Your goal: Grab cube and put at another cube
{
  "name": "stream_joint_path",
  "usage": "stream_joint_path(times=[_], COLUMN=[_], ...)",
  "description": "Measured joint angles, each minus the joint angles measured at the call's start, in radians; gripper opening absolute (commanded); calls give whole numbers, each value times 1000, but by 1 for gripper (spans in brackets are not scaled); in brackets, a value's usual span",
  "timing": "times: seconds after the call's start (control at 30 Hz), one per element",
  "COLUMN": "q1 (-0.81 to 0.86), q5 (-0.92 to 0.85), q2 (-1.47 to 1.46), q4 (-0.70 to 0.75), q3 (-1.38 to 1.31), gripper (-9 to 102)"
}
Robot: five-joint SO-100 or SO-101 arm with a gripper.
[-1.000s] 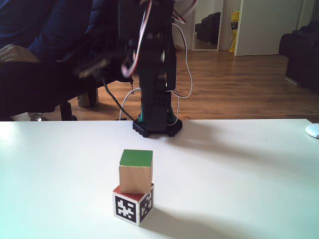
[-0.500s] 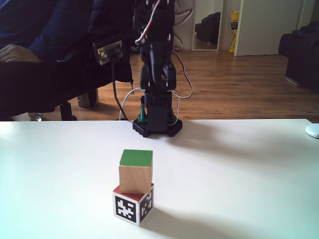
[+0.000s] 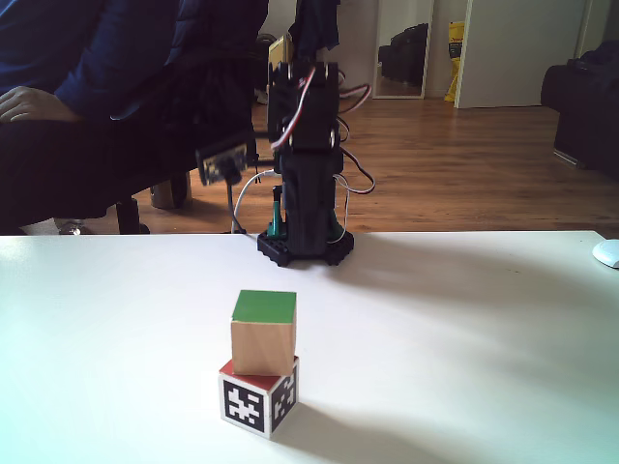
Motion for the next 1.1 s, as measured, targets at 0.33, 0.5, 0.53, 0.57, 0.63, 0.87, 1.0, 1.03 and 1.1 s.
stream_joint_path(times=[0.33,0.5,0.53,0.57,0.63,0.87,1.0,1.03,1.1], q1=[-40,-71,-81,-100,-89,-83,-83,-83,-83], q5=[-23,-31,-28,-25,-18,-66,-66,-66,-63], q2=[0,5,5,5,5,5,5,5,5], q4=[-77,-67,-57,-41,-26,9,9,9,9], q3=[232,250,250,250,250,250,250,250,250], gripper=[0,0,0,0,0,1,1,1,0])
